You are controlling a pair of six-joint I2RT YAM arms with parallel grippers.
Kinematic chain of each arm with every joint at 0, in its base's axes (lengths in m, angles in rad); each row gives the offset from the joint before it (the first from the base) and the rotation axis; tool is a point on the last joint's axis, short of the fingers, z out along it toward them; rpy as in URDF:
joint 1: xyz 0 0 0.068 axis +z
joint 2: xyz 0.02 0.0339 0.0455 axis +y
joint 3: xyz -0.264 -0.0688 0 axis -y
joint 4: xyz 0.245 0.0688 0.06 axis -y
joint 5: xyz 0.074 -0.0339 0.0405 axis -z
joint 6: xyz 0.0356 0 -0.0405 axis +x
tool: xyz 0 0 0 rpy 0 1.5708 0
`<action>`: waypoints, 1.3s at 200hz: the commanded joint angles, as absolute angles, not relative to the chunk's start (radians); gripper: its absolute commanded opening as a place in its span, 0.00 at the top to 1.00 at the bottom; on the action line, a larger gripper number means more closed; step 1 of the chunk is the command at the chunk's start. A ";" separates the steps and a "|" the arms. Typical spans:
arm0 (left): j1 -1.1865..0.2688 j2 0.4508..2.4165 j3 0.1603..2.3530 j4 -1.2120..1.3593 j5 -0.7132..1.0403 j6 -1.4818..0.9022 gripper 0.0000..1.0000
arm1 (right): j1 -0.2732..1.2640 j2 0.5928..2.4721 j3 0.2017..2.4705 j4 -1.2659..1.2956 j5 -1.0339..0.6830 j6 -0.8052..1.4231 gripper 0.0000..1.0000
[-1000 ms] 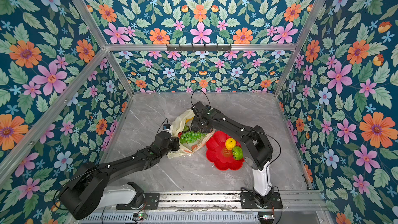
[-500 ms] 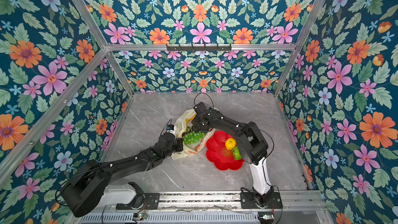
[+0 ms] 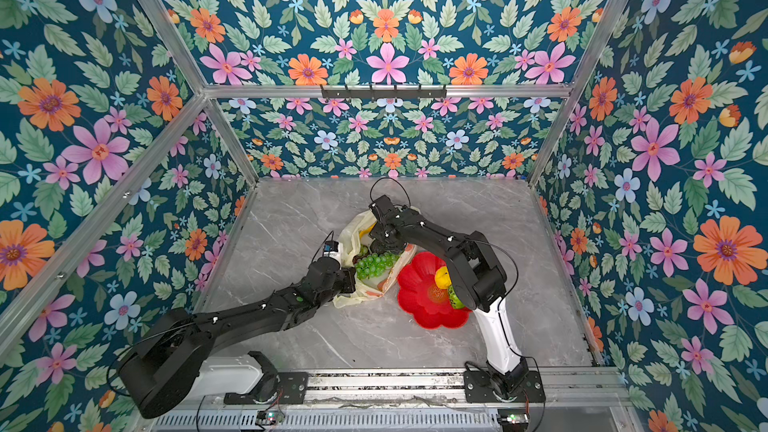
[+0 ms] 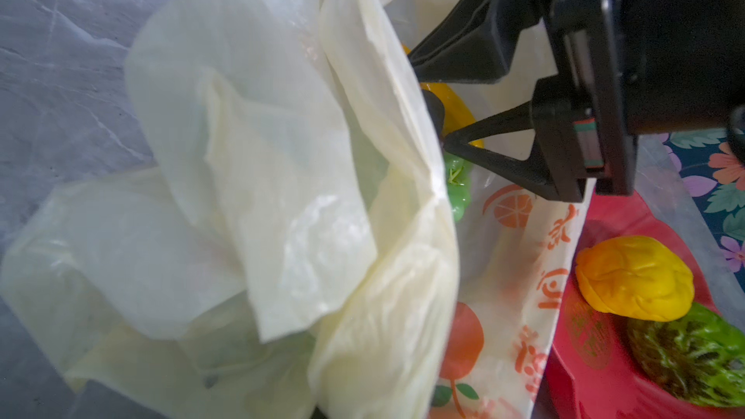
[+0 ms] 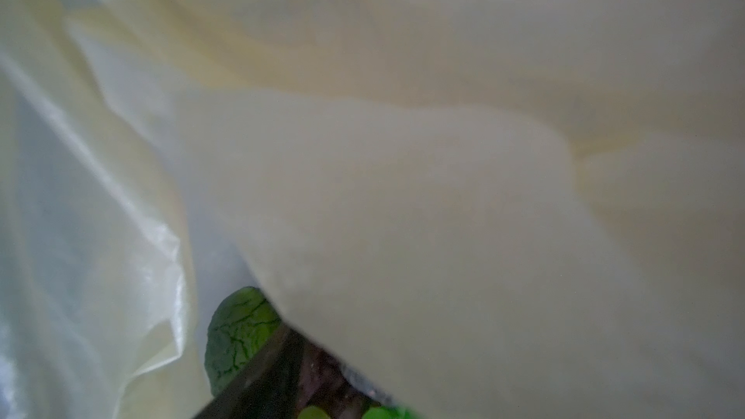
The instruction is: Take the fake fruits out of the plastic bag
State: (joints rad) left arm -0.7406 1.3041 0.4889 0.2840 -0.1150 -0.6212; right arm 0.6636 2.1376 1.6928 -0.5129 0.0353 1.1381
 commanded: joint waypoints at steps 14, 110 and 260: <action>-0.745 1.316 0.506 0.295 -0.119 -0.608 0.98 | 0.663 2.181 1.740 -0.569 0.074 1.112 0.30; -0.747 1.326 0.526 0.256 -0.146 -0.609 0.98 | 0.663 2.224 1.763 -0.534 0.038 1.078 0.48; -0.745 1.329 0.543 0.220 -0.195 -0.608 0.98 | 0.663 2.081 1.652 -0.409 -0.008 0.988 0.52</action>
